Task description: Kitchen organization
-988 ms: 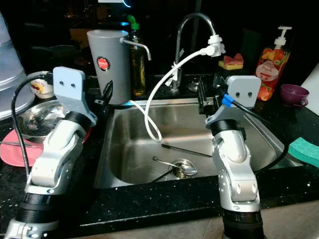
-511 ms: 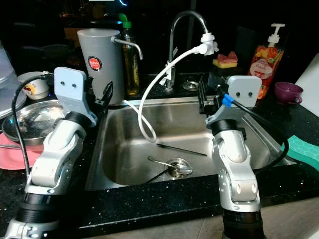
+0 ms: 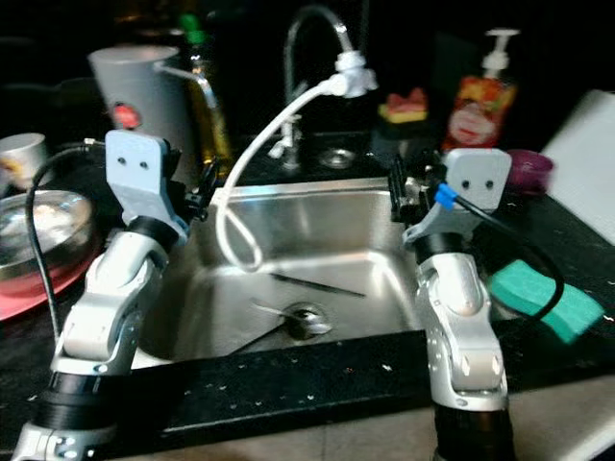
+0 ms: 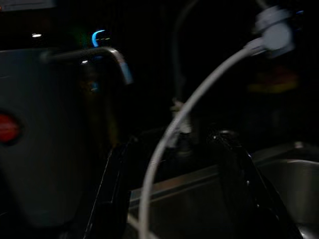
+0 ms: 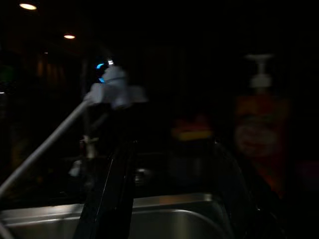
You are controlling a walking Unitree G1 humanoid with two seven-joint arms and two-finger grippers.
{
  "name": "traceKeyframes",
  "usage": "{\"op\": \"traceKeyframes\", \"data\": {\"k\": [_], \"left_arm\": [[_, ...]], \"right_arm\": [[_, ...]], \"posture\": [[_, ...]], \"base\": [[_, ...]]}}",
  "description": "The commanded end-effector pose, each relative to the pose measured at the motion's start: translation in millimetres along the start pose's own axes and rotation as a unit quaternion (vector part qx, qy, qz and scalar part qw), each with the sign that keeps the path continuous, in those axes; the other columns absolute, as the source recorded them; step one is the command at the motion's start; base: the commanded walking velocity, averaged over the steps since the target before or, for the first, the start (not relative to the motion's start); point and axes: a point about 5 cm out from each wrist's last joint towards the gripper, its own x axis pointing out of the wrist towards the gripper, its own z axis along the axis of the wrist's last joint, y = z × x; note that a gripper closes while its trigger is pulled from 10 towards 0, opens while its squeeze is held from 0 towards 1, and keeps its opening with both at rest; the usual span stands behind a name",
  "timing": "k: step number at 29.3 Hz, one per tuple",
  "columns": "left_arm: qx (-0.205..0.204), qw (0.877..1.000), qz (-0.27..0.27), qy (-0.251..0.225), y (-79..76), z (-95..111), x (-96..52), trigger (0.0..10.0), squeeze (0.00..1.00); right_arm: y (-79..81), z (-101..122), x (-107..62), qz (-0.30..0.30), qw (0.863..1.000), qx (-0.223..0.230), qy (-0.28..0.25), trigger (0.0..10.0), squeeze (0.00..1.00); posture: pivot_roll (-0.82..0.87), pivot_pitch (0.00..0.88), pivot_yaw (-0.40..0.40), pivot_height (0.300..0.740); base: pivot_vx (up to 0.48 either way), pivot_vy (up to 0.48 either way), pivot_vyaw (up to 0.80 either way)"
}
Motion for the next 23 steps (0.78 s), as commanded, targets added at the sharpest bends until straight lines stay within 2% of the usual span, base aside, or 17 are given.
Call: {"op": "traceKeyframes", "data": {"k": [1,8,14,15,16,17,18,20,22,23], "left_arm": [[-0.003,1.000,0.004,0.004,2.2,-1,-1.7,10.0,0.00],[0.003,1.000,0.003,0.007,3.5,-1,-1.9,10.0,0.00],[0.046,0.998,-0.013,0.033,10.1,0,-2.7,10.0,0.00],[0.083,0.995,-0.030,0.047,23.2,8,-5.1,10.0,0.00],[0.093,0.994,-0.035,0.054,29.6,11,-6.4,10.0,0.00],[0.093,0.994,-0.035,0.054,29.6,11,-6.4,10.0,0.00],[0.099,0.989,-0.066,0.092,45.2,17,-13.4,10.0,0.00],[0.107,0.981,-0.099,0.125,54.7,23,-20.4,10.0,0.00],[0.115,0.979,-0.113,0.126,59.4,27,-23.7,10.0,0.00],[0.113,0.974,-0.133,0.145,75.1,39,-32.2,10.0,0.00]], "right_arm": [[2.9,0,-1.0,0.004,1.000,0.005,-0.001,10.0,0.00],[3.4,0,-1.0,0.006,1.000,0.005,0.000,10.0,0.00],[6.0,0,-1.1,0.020,1.000,0.007,0.002,10.0,0.00],[13.2,0,-1.0,0.052,0.999,0.014,0.006,10.0,0.00],[16.8,1,-0.9,0.068,0.998,0.018,0.007,10.0,0.00],[16.8,1,-0.9,0.068,0.998,0.018,0.007,10.0,0.00],[26.6,0,-0.3,0.104,0.994,0.028,0.016,10.0,0.00],[31.9,-1,0.7,0.119,0.992,0.039,0.022,10.0,0.00],[33.3,-2,1.6,0.121,0.991,0.045,0.024,10.0,0.00],[36.1,-5,4.9,0.124,0.990,0.054,0.031,10.0,0.00]], "posture": [[0.00,0.128,-0.036,0.740],[0.00,0.127,-0.036,0.740],[0.01,0.126,-0.033,0.740],[0.01,0.126,-0.033,0.740],[0.01,0.126,-0.033,0.740],[0.01,0.126,-0.033,0.740],[0.05,0.127,-0.055,0.740],[0.06,0.127,-0.058,0.740],[0.07,0.127,-0.064,0.740],[0.09,0.129,-0.070,0.740]], "base": [[0.000,0.000,0.00],[0.000,0.000,0.00],[0.000,0.000,0.00],[0.000,0.000,0.00],[0.000,0.000,0.00],[0.000,0.000,0.00],[0.000,0.000,0.00],[0.000,0.000,0.00],[0.000,0.000,0.00],[0.000,0.000,0.00]]}}
